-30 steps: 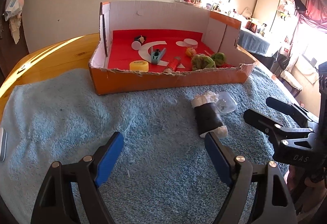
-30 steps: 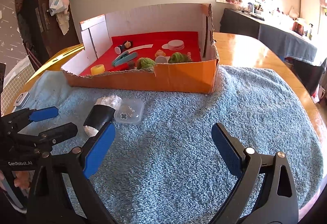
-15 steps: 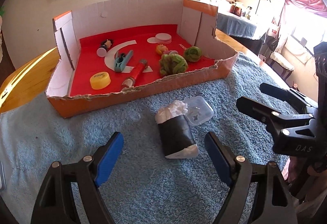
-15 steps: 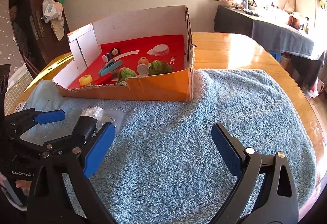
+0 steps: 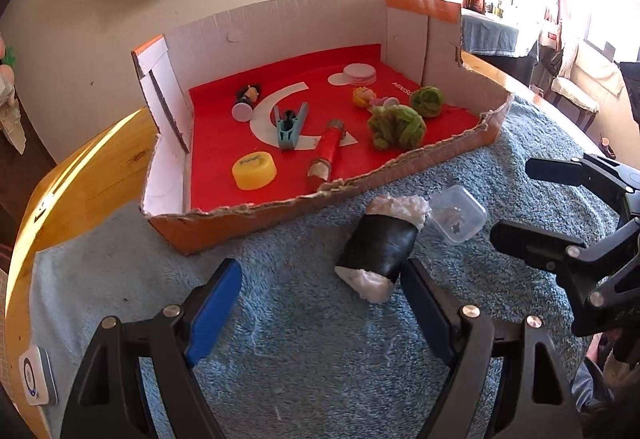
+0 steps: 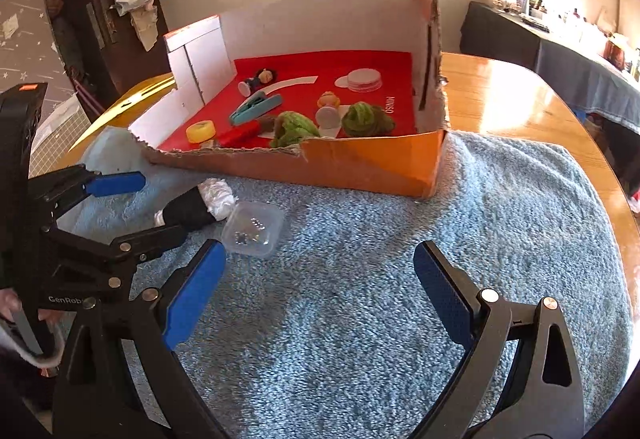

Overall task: Organize objects
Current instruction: 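Move the left tool to the tissue-wrapped black tube while the right tool approaches the clear plastic box, then grasp the black tube with the left tool while the right tool grasps the clear plastic box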

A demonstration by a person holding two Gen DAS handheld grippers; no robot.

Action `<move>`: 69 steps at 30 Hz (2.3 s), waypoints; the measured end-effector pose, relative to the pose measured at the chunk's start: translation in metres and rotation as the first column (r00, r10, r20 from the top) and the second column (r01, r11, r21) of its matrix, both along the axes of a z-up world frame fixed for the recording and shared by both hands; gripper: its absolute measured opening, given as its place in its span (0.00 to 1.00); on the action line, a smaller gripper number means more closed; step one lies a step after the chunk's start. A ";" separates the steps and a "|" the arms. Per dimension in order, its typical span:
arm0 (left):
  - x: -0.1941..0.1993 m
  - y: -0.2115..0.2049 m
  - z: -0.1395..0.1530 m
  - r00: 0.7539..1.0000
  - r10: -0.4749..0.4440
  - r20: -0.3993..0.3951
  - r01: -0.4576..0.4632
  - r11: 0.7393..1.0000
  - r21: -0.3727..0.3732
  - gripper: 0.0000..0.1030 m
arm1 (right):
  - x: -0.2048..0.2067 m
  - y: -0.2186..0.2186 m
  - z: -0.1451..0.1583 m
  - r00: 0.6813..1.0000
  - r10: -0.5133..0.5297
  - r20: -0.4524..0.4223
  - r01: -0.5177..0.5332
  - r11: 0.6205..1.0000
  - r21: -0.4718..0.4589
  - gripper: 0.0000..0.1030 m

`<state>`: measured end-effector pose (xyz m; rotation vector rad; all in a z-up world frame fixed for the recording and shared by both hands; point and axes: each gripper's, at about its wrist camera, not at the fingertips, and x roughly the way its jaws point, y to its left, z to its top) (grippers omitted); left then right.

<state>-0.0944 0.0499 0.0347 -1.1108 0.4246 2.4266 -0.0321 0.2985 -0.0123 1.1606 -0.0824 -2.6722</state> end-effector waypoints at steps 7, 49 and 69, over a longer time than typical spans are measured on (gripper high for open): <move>-0.001 -0.002 0.000 0.997 -0.072 -0.039 0.070 0.996 -0.059 0.81 | -0.014 -0.016 -0.007 0.998 0.016 0.054 -0.019 0.998 0.057 0.94; -0.003 0.013 0.006 0.962 -0.274 -0.009 0.274 0.957 0.094 0.41 | -0.030 -0.026 -0.009 0.979 0.199 0.049 -0.203 0.976 0.076 0.32; 0.013 -0.030 0.047 0.978 -0.202 -0.053 0.208 0.962 0.175 0.27 | -0.001 -0.036 0.037 0.973 0.225 -0.054 -0.222 0.973 0.056 0.32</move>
